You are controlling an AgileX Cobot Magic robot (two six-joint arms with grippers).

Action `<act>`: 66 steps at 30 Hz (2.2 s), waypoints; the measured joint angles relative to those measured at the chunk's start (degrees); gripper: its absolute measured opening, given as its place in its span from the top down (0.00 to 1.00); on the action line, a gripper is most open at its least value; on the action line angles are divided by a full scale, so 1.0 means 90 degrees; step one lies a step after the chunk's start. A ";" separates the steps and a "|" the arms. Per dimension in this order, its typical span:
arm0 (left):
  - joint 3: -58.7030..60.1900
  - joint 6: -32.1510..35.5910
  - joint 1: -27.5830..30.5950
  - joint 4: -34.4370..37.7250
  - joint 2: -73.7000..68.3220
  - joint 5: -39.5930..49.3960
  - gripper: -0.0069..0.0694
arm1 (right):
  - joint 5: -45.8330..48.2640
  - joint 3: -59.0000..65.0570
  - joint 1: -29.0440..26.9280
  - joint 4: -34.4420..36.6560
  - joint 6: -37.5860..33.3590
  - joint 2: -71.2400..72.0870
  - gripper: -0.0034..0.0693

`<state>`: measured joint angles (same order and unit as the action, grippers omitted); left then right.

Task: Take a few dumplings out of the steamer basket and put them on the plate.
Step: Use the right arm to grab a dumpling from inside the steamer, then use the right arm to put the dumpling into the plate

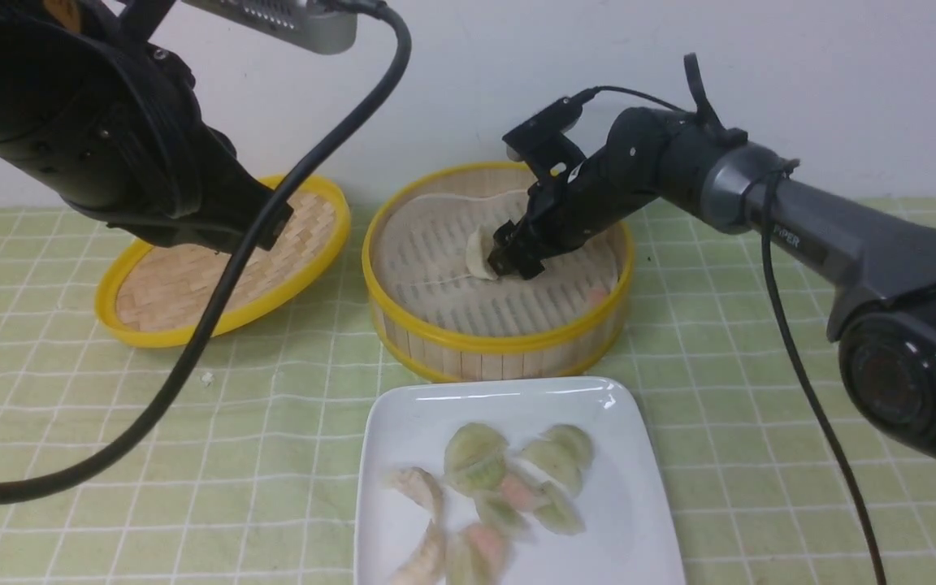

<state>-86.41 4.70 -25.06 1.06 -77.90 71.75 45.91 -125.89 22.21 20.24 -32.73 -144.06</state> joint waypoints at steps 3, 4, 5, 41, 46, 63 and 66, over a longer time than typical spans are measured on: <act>0.0000 0.0000 0.0000 0.0000 0.0000 0.0000 0.92 | 0.0223 0.0000 0.0000 -0.0023 -0.0004 0.0000 0.46; 0.0000 0.0000 0.0000 0.0000 0.0000 0.0000 0.92 | 0.0321 -0.0013 0.0000 -0.0029 0.0005 0.0024 0.48; 0.0000 0.0000 0.0000 0.0000 0.0000 0.0000 0.92 | 0.0340 -0.0013 0.0000 -0.0037 0.0005 0.0030 0.48; 0.0000 0.0061 0.0000 0.0740 -0.1032 -0.0012 0.92 | 0.1247 0.7245 0.0695 0.0620 0.1178 0.5510 0.48; 0.0000 0.0202 0.0000 0.0888 -0.1521 -0.0270 0.92 | 0.0666 0.7570 0.0954 0.0628 0.1178 0.5297 0.47; -0.3659 0.0229 0.0040 0.0833 -0.5004 -0.0769 0.89 | 0.0908 0.7583 0.0983 0.0753 0.1226 0.5074 0.15; -0.4209 0.0249 0.0040 0.0733 -0.5537 -0.1081 0.82 | 0.1287 0.7583 0.0983 0.0761 0.1379 0.5074 0.15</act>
<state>-124.29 6.94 -24.70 7.66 -127.73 62.02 57.49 -57.64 31.06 27.09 -20.32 -98.39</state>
